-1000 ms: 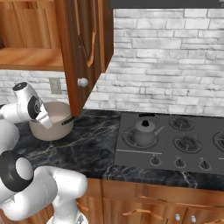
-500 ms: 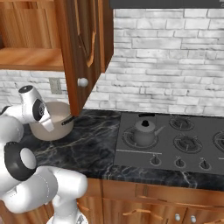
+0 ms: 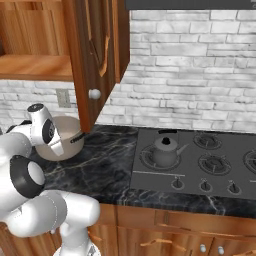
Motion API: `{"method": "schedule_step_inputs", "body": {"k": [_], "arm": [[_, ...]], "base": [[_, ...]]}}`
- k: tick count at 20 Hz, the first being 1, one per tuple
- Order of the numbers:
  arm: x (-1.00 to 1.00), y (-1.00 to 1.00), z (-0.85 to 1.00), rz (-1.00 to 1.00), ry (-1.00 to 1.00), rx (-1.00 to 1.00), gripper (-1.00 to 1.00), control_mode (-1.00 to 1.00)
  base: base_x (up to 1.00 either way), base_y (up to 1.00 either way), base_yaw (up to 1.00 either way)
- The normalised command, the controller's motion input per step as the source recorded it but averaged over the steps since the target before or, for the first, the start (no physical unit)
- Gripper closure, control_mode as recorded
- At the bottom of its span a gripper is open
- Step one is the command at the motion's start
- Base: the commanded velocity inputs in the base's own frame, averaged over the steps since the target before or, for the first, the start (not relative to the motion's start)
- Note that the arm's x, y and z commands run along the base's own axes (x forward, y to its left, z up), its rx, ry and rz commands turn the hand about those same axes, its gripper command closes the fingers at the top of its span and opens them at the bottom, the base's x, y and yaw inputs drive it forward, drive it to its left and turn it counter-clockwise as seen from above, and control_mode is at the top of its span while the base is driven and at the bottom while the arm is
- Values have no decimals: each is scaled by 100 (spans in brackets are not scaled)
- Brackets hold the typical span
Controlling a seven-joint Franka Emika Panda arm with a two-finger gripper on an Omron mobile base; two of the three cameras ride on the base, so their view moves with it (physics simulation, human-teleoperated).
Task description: Pick the kettle from the cabinet and place it on a stove burner. Then pick the pot from the counter and place it on another stove burner. Finally, turn both burners on.
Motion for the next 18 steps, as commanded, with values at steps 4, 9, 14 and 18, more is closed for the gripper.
{"method": "schedule_step_inputs", "body": {"k": [4,9,14,18], "arm": [[16,0,-23,-2,2,2,-100,-100],[17,2,-21,-3,3,2,100,-100],[7,7,-22,-1,4,1,100,-100],[0,2,-13,0,3,0,100,-100]], "base": [[0,0,0],[0,0,0],[0,0,0],[0,0,0]]}}
